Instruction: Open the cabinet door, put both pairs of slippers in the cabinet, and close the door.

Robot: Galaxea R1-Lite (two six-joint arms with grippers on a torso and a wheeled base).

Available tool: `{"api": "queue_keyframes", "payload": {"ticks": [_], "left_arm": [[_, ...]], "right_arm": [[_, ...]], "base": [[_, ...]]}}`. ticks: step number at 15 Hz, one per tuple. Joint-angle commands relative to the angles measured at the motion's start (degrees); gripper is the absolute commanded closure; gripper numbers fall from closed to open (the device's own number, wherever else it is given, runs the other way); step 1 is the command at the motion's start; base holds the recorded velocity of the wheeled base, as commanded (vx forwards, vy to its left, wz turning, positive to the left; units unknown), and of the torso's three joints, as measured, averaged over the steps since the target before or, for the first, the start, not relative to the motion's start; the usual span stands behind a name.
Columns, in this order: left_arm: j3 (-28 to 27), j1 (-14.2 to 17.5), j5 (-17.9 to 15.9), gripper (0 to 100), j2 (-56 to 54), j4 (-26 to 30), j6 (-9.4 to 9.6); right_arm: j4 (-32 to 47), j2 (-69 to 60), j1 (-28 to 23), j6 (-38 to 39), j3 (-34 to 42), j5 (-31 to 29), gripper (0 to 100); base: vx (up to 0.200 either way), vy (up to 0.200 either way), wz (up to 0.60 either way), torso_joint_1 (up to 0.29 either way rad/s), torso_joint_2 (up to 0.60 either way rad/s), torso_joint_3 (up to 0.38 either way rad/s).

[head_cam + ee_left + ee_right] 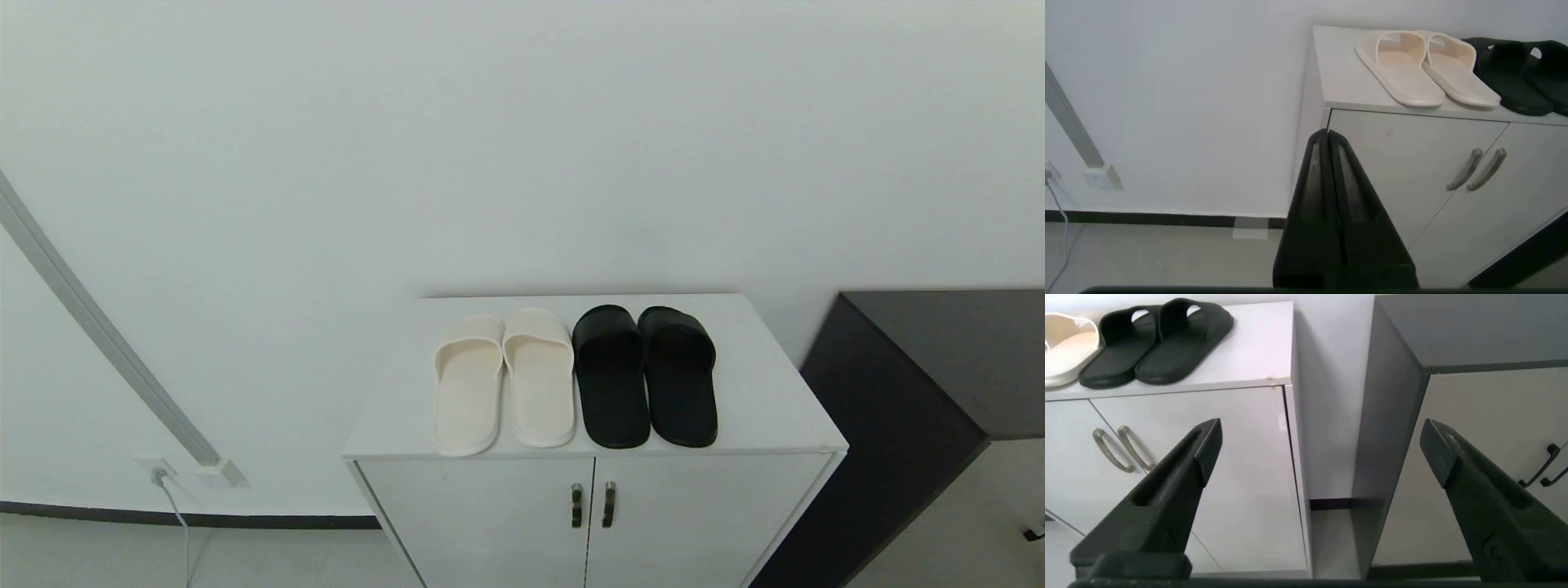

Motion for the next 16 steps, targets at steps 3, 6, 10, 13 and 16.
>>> {"api": "queue_keyframes", "payload": {"ticks": [3,6,10,13,16], "left_arm": [[0.0,0.0,-0.1,100,0.0,0.0,-0.13],[0.0,0.0,0.0,100,0.0,0.0,-0.13],[0.0,0.0,-0.1,100,0.0,0.0,-0.13],[0.0,-0.1,-0.1,100,0.0,0.0,-0.13],[0.0,0.0,-0.1,100,0.0,0.0,-0.22]], "right_arm": [[0.0,0.1,0.0,-0.1,0.0,0.0,0],[0.0,0.0,0.0,-0.2,0.0,0.0,0],[0.0,0.0,0.0,0.0,0.0,0.0,0],[-0.1,0.0,0.0,0.2,0.0,-0.2,0],[0.1,0.0,0.0,-1.0,0.0,0.0,0]], "base": [[0.0,0.0,0.0,0.0,0.0,0.0],[0.0,0.0,0.0,0.0,0.0,0.0],[0.0,0.0,0.0,0.0,0.0,0.0],[0.0,0.0,0.0,0.0,0.0,0.0],[0.0,0.0,0.0,0.0,0.0,0.0]]}}
